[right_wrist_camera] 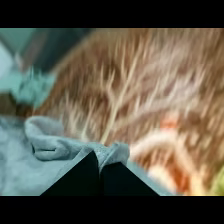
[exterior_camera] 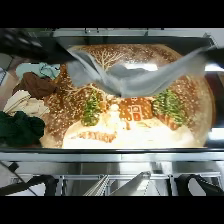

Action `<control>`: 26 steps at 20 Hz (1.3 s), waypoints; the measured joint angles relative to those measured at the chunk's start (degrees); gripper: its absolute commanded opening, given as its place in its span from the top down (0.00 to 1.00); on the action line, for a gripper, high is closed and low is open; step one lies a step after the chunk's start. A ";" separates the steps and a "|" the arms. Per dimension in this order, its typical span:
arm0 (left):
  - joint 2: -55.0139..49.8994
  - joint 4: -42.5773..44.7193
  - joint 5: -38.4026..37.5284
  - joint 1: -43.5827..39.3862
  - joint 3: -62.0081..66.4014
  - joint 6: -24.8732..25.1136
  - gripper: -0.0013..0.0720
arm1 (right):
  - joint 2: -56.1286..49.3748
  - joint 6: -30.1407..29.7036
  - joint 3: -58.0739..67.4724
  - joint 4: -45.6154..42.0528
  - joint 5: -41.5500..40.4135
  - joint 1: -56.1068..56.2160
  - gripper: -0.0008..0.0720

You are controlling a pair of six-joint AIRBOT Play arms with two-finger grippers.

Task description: Fold the shirts.

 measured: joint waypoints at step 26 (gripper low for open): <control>-8.07 2.64 -29.20 7.32 -29.07 7.63 0.01 | -46.03 0.50 11.58 1.77 -5.68 11.87 0.41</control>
